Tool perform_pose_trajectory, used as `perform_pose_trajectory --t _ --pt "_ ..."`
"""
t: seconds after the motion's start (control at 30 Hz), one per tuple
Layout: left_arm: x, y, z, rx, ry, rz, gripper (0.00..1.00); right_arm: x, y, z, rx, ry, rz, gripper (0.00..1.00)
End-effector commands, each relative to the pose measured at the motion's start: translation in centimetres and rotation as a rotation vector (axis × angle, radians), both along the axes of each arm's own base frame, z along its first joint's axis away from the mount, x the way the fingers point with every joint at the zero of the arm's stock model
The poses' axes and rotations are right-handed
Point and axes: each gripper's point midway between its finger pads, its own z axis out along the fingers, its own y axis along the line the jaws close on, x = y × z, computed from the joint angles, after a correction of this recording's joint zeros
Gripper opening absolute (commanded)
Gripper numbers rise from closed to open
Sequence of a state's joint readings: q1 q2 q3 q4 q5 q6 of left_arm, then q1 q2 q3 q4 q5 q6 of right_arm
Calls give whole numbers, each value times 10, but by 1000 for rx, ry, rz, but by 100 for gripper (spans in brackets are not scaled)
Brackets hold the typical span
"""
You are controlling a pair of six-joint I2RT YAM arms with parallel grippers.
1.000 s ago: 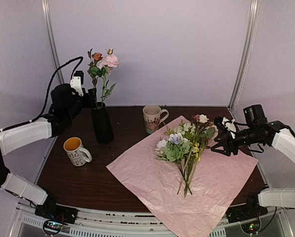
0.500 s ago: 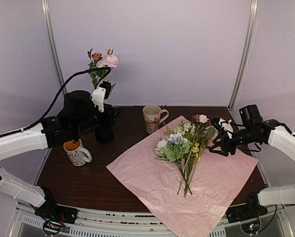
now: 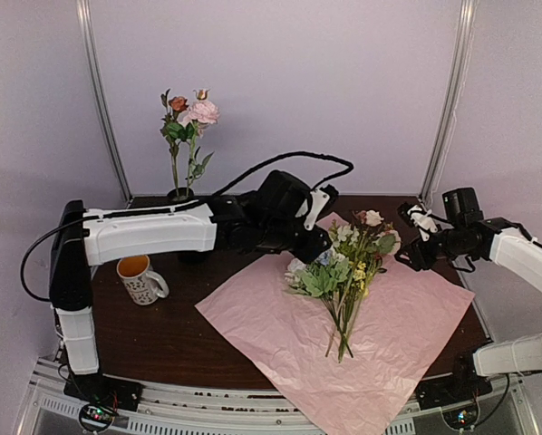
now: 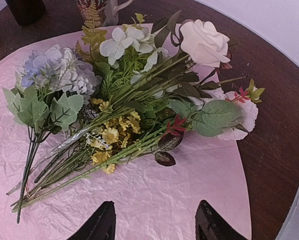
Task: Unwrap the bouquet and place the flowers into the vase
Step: Pick up the fake flower from the flattened wrapping paper.
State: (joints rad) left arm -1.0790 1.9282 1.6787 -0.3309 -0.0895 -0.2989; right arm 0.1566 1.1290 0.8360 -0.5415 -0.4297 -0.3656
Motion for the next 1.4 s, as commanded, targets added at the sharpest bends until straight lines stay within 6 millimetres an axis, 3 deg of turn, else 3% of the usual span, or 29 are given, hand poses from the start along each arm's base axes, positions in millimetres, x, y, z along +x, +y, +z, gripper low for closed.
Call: perform_pose_trajectory --t 0.0,0.17,0.33,0.7,1.13,1.37 --pt "-32 -48 -26 10 144 -154 28 13 -9 7 -9 -28 -61 55" --pt "-50 -77 -65 67 218 -233 17 12 -8 5 -8 -18 -51 55" --pt "-56 -88 -104 112 311 -246 13 12 -7 6 -7 -21 -44 55" --pt "-44 -75 -152 222 358 -116 29 10 -6 6 -6 -18 -34 55" --pt "-32 -75 -174 230 403 -56 28 8 -4 7 2 -14 -20 55" --pt "-30 -77 -168 208 416 -55 17 8 -4 7 3 -15 -19 55"
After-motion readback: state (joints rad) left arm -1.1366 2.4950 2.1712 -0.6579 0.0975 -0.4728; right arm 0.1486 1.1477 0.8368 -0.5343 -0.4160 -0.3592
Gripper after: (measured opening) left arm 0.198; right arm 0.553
